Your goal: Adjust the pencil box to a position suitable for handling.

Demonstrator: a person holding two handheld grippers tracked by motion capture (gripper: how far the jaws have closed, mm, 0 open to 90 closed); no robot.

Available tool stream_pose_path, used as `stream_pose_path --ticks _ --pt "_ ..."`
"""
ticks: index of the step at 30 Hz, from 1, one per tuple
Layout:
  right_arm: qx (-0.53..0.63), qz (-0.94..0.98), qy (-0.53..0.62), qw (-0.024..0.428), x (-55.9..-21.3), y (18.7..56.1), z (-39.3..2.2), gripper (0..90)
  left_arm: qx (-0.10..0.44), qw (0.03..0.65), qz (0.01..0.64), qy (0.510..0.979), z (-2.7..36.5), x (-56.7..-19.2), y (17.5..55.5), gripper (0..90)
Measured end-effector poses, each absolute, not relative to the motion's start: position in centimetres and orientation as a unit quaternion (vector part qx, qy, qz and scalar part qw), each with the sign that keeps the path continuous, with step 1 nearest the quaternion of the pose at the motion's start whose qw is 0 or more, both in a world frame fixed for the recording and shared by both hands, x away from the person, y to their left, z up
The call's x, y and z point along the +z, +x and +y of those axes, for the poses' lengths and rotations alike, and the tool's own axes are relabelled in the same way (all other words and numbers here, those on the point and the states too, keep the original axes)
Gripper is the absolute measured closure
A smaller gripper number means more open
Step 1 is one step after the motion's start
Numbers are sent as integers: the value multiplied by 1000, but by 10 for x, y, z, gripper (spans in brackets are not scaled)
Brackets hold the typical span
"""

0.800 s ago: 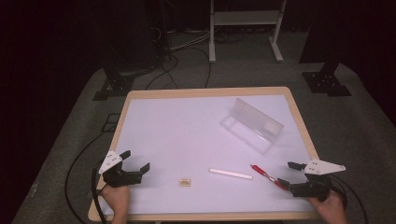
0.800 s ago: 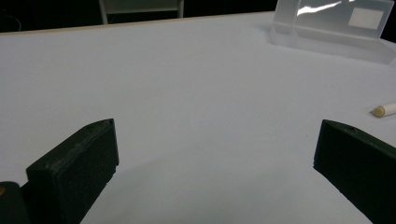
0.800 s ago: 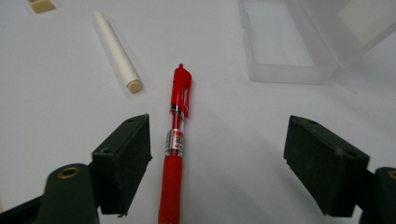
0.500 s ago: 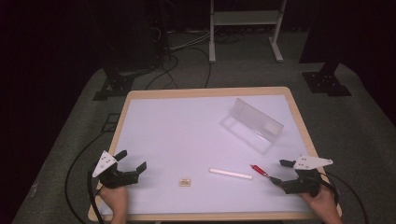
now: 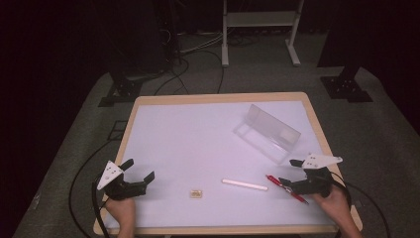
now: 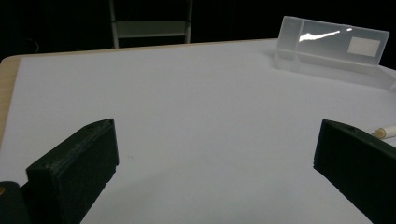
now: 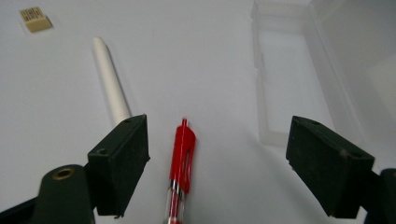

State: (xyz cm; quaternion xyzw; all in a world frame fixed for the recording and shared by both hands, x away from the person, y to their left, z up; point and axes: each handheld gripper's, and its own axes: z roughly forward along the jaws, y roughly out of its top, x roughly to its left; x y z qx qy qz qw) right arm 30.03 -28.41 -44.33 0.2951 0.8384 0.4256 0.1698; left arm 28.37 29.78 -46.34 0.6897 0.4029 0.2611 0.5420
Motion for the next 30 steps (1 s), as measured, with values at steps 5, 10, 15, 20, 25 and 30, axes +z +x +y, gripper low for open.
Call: stream_pose_path --ticks 5,10,15,20,25,30 --pt "429 842 285 159 -434 314 -272 204 264 545 403 686 299 -463 284 0" --pt "418 853 268 163 -424 323 -262 172 263 542 401 690 298 -463 284 0" --pt "413 859 260 157 -417 333 -253 180 263 541 402 690 298 -463 284 0" --pt "414 860 255 154 -410 340 -246 180 262 541 401 691 298 -463 285 0" --pt "419 857 263 145 -406 353 -236 181 262 540 403 691 297 -463 285 0" --pt "419 858 263 142 -402 364 -225 185 260 542 401 691 297 -463 285 0"
